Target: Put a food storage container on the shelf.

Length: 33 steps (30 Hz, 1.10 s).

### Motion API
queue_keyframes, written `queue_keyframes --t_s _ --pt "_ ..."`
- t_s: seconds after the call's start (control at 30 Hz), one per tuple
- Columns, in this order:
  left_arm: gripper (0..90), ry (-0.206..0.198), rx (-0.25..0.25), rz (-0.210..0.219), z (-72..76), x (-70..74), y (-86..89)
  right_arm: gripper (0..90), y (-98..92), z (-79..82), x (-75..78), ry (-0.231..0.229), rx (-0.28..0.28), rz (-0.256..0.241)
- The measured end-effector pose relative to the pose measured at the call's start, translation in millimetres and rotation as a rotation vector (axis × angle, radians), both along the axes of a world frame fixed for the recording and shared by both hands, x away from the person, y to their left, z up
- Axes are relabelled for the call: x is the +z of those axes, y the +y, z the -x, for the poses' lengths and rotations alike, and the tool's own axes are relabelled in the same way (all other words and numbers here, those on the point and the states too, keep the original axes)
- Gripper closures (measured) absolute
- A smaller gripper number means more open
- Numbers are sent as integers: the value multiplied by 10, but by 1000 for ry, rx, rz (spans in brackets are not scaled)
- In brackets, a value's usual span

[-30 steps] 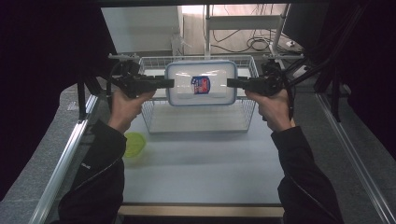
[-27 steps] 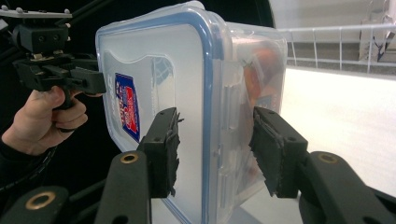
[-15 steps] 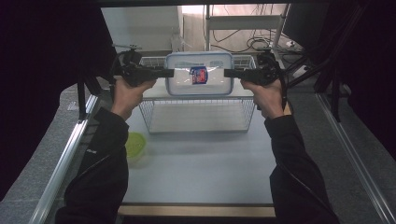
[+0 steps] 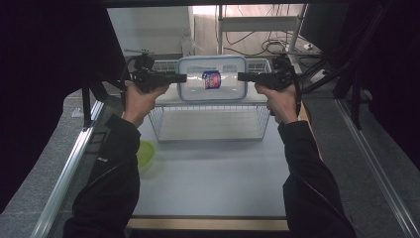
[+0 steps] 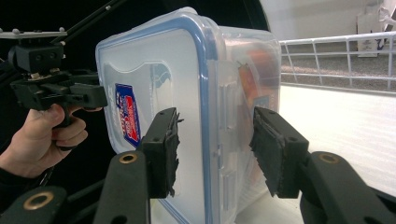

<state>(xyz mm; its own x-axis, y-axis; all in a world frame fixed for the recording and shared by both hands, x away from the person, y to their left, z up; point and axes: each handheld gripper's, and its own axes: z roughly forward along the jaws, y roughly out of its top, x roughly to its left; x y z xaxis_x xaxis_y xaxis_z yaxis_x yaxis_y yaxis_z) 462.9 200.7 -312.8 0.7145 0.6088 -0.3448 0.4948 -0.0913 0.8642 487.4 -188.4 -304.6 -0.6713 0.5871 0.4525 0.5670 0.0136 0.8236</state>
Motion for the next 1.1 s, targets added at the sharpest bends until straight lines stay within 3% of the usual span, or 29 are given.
queue_keyframes --t_s 0.03,0.07,0.17,0.33,0.47,0.6,0.73,0.9,0.93,1.0,1.07,1.1 --pt "480 -11 5 -15 16 3 -12 512 -4 -1 -12 -5 -2 -5" --pt "464 -47 22 -42 59 -2 -52 510 -1 3 -19 -13 -3 -9" --pt "408 -81 50 -76 95 -40 -122 478 19 14 -35 -29 -3 0" --pt "345 -107 64 -97 88 -62 -166 462 69 40 -19 -64 -11 60" --pt "313 -122 72 -109 103 -82 -196 461 70 48 -17 -70 -14 66" --pt "269 -151 79 -150 127 -122 -236 448 74 45 -38 -84 -18 69" --pt "227 -139 94 -174 112 -133 -255 421 97 50 -52 -88 -26 87" --pt "162 -130 96 -172 94 -165 -275 423 97 37 -76 -93 -33 112" --pt "148 -104 100 -139 75 -183 -271 423 101 37 -81 -93 -35 117" --pt "125 -88 98 -123 61 -193 -260 414 108 39 -84 -92 -39 126" --pt "131 -50 94 -66 8 -216 -215 422 120 35 -97 -88 -45 145" --pt "131 -40 90 -59 -11 -214 -207 423 118 32 -101 -88 -43 144"
